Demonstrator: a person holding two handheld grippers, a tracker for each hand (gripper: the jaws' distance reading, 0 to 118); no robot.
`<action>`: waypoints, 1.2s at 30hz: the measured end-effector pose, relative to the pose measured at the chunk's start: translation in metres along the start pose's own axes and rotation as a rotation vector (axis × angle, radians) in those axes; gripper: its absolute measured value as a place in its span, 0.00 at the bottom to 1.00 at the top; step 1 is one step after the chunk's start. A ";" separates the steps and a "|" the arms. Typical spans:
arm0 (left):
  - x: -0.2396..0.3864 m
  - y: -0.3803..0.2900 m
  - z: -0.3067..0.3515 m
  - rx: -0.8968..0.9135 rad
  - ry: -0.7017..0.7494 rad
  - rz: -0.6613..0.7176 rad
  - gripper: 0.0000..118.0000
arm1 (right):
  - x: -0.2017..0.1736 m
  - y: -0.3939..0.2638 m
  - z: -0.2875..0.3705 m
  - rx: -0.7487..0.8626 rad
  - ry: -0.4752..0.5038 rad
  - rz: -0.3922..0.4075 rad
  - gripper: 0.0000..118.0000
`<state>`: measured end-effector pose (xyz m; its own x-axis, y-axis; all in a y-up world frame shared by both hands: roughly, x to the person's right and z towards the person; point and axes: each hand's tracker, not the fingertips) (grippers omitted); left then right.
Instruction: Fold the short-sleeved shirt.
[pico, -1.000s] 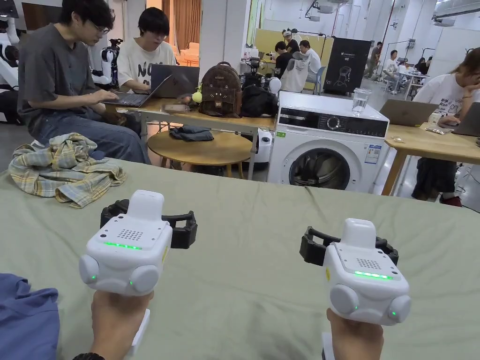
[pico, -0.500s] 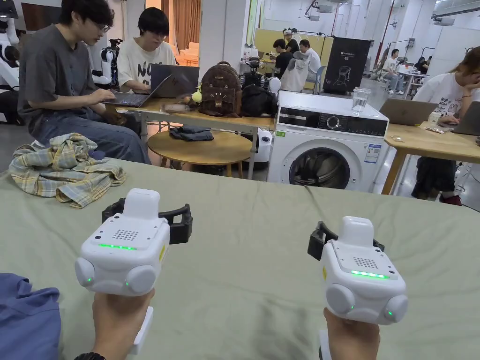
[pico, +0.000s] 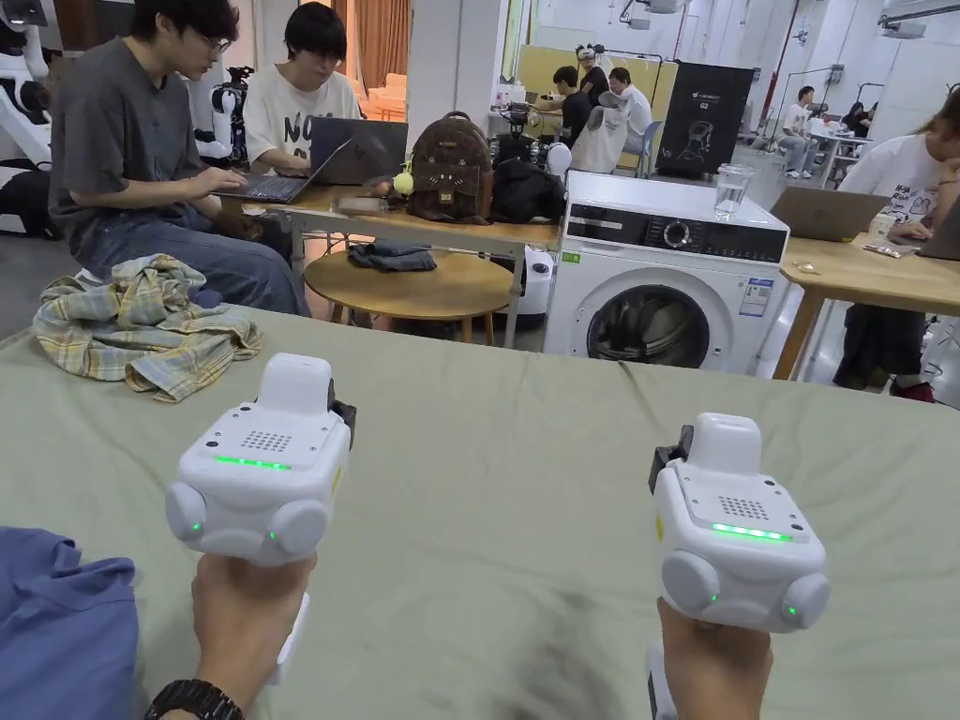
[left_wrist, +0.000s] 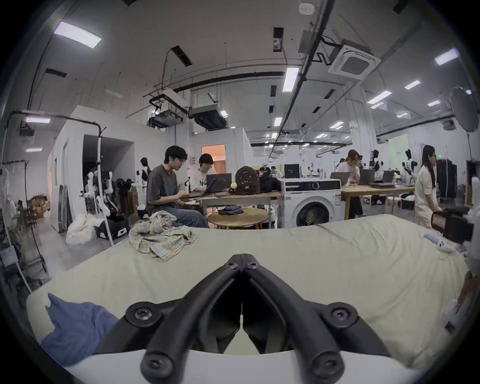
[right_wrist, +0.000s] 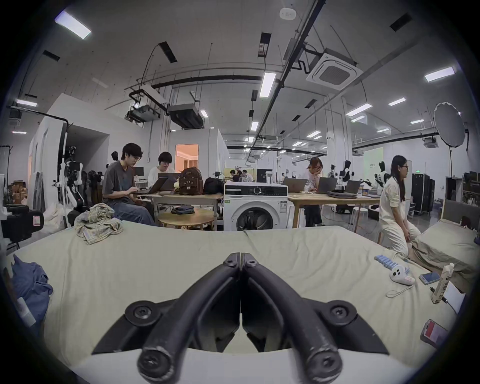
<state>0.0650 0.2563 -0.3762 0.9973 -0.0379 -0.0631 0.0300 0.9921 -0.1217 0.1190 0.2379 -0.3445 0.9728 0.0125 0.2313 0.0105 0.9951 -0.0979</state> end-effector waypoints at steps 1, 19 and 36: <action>-0.008 0.011 0.004 0.006 -0.013 0.037 0.00 | -0.002 0.001 0.001 -0.004 0.005 0.004 0.00; -0.171 0.001 -0.031 -0.182 0.269 0.029 0.00 | -0.142 0.001 0.014 -0.043 0.271 -0.005 0.00; -0.298 -0.010 -0.066 -0.844 0.199 0.306 0.64 | -0.172 -0.034 0.008 -0.130 0.343 0.091 0.00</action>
<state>-0.2372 0.2495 -0.4219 0.9213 0.1142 -0.3716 -0.3703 0.5490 -0.7493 -0.0509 0.2023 -0.3732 0.9918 0.0452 -0.1199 -0.0720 0.9705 -0.2300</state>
